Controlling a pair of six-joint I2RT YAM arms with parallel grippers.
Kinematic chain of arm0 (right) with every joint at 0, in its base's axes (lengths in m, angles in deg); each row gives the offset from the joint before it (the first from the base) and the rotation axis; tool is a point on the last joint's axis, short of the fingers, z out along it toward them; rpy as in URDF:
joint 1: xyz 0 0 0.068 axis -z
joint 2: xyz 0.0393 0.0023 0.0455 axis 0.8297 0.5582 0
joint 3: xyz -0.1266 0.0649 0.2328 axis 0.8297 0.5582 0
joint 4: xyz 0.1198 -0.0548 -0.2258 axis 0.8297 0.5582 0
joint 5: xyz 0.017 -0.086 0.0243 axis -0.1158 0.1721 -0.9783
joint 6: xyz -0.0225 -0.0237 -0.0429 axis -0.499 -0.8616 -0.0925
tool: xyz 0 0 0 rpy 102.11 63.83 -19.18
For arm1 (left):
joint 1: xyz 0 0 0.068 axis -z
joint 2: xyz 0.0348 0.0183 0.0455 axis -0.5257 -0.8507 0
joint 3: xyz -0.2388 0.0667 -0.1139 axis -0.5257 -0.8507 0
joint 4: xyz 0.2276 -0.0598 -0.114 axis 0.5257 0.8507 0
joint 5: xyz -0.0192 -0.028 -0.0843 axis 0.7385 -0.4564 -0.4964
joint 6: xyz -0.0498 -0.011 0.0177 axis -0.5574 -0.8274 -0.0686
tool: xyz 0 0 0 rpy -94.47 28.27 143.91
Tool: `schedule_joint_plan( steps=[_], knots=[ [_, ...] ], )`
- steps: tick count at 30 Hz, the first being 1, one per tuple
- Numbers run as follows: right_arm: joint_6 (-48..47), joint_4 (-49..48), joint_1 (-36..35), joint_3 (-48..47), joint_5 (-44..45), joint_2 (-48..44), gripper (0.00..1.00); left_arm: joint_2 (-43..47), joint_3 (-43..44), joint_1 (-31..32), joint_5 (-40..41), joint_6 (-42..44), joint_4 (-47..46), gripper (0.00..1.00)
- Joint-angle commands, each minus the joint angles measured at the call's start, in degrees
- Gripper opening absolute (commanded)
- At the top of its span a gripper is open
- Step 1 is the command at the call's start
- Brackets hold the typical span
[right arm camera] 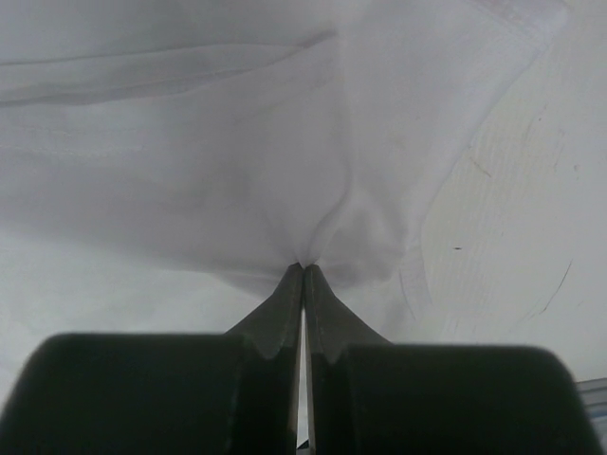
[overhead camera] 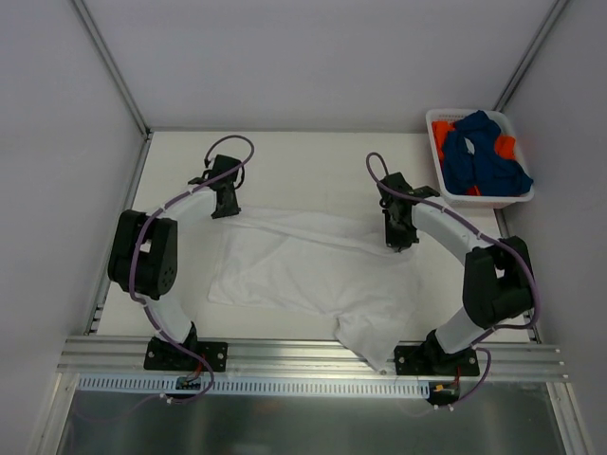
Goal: Fold and stack the t-shirts
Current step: Fold the tshirt
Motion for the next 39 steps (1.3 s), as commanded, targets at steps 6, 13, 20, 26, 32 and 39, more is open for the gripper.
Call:
schedule_joint_plan(
  steps=[6,13,20,26,32,39],
  knots=[
    [3.48,4.96,-2.12,1.74,4.62,2.91,0.68,1.67,-2.64,0.19,2.21,-2.85,4.72,0.99],
    [5.51,6.37,-6.26,-1.23,7.53,-6.47,0.88,7.65,-1.16,4.76,7.05,-2.5,4.89,0.99],
    [3.57,5.41,-7.67,-5.91,8.58,-11.33,0.87,5.92,4.72,9.69,8.11,-2.5,4.98,0.89],
    [2.17,4.26,-6.17,-9.33,10.26,-2.2,0.34,-1.74,6.32,9.78,6.96,-3.28,5.07,0.12],
    [1.11,2.94,-3.98,-14.16,8.42,8.52,0.0,-5.52,7.45,9.86,7.22,-3.12,5.16,0.0],
    [0.15,2.94,-0.73,-17.77,7.01,13.63,0.0,-9.39,9.74,9.43,6.78,-2.33,5.34,0.0]
  ],
)
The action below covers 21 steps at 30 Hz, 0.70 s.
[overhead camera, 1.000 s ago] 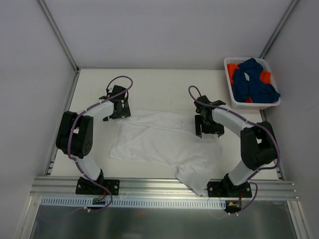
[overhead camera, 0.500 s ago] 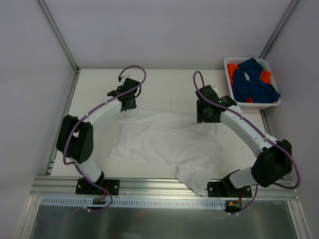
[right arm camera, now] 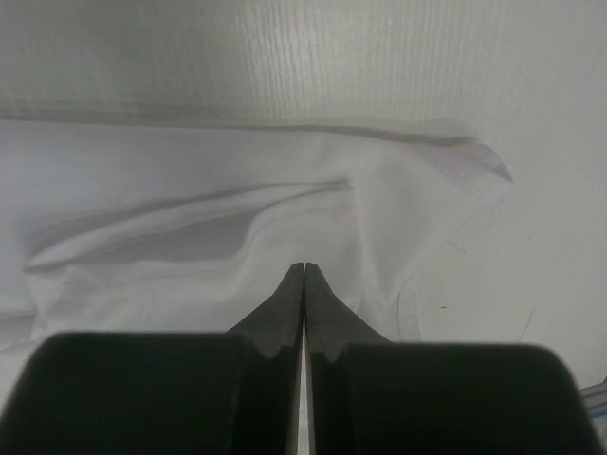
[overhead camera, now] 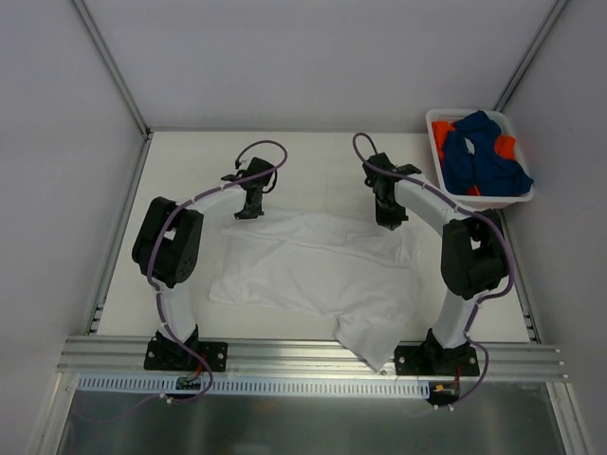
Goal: Fold and stack the t-shirts
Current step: Fold the tshirt
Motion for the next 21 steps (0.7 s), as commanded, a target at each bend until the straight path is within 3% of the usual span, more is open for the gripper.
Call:
schedule_joint_plan(
  steps=[1,21],
  knots=[
    [-1.47,0.65,2.6,-3.48,-0.91,1.06,0.0,-1.98,3.42,-0.8,0.03,0.39,0.53,0.0],
    [-5.17,4.51,11.31,-10.25,-3.19,15.39,0.01,-9.11,7.73,-5.11,-2.25,1.18,0.7,0.0]
  ],
)
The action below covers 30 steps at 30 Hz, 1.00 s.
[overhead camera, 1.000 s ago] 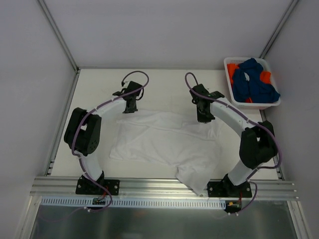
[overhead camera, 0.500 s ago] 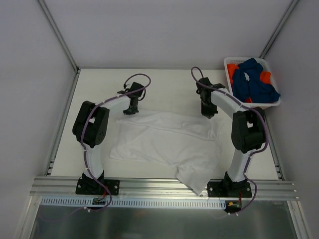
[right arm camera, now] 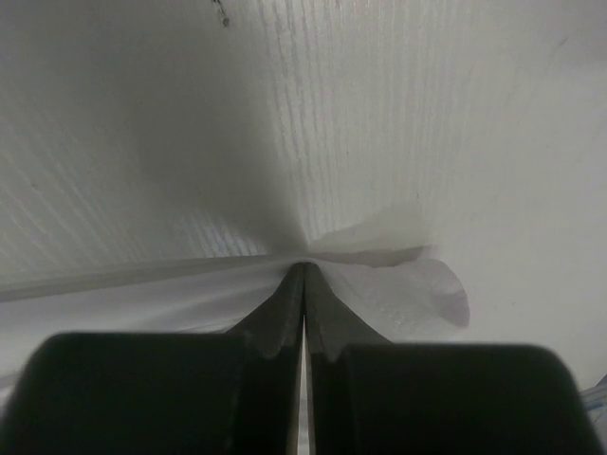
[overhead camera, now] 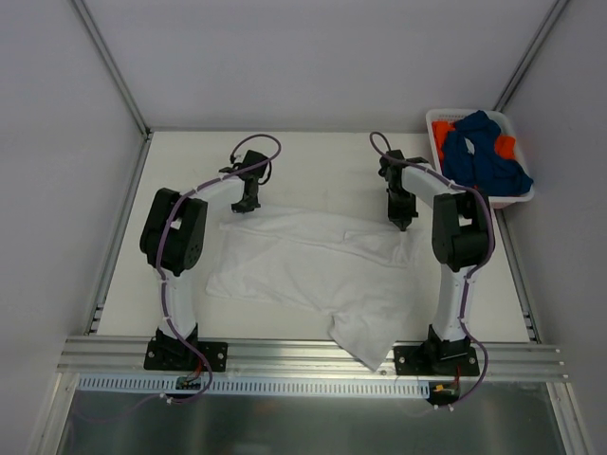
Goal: Fold and stack the t-shirts
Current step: Fold the tshirt
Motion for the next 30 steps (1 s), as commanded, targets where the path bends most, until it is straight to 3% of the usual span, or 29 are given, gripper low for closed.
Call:
schedule_joint_plan(
  steps=[1,18,23,27,30],
  knots=[
    [-1.28,3.75,1.27,-1.4,-0.29,0.99,0.01,-1.7,1.13,-1.64,-1.77,1.0,0.92,0.0],
    [-4.44,4.72,4.62,-2.54,0.15,0.29,0.0,1.01,2.89,-5.59,-5.37,1.09,2.06,0.0],
    [-5.15,3.58,3.57,-3.25,-1.78,-7.94,0.01,8.04,1.84,-3.23,-4.51,0.65,2.06,0.0],
    [-3.92,2.43,0.67,0.44,-2.57,-15.33,0.01,11.3,0.08,0.82,-2.49,0.65,2.06,0.09],
    [-2.08,1.56,-1.97,4.22,-4.67,-19.12,0.0,11.66,-1.5,2.84,-1.95,-0.05,2.06,0.09]
  ],
)
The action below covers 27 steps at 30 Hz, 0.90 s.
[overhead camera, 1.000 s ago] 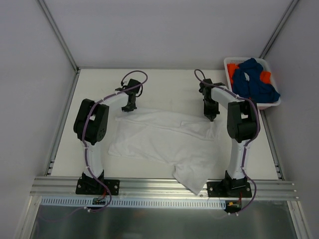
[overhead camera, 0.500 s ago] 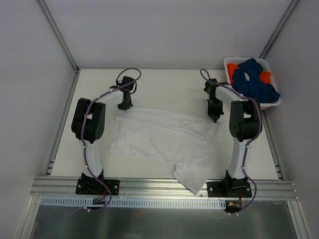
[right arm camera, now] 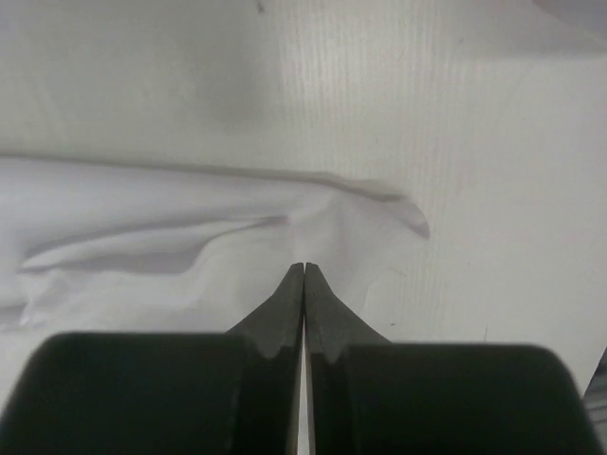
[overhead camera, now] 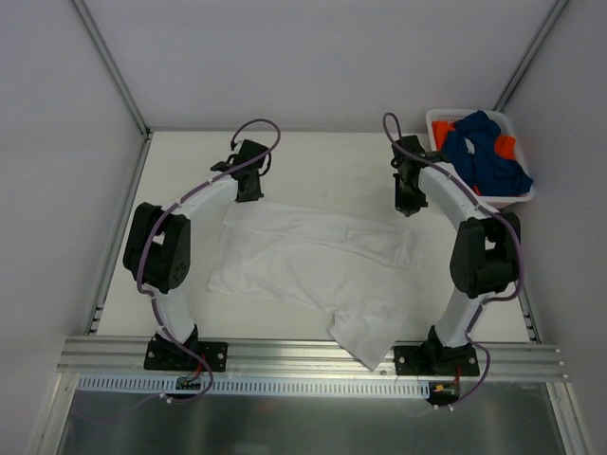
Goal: Fold and stack the t-shirts
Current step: Fold the tshirt
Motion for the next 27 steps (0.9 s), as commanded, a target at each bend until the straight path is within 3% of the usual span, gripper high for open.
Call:
schedule_joint_plan(
  steps=[1,6,12,27],
  knots=[
    [1.41,0.57,-3.94,3.66,-2.45,-7.26,0.0,2.44,-2.05,2.32,1.53,-0.92,1.02,0.09],
    [4.57,-0.57,-5.88,8.57,-3.06,-7.27,0.0,0.59,-3.81,2.58,0.47,-1.89,1.02,0.08],
    [5.72,-1.28,-6.06,8.94,-3.86,-1.13,0.01,-2.66,-2.93,2.5,0.03,-1.72,1.02,0.06],
    [5.19,2.5,-4.22,-2.03,-4.3,12.49,0.01,-13.47,5.59,-0.75,-5.15,-2.24,3.3,0.07]
  ],
)
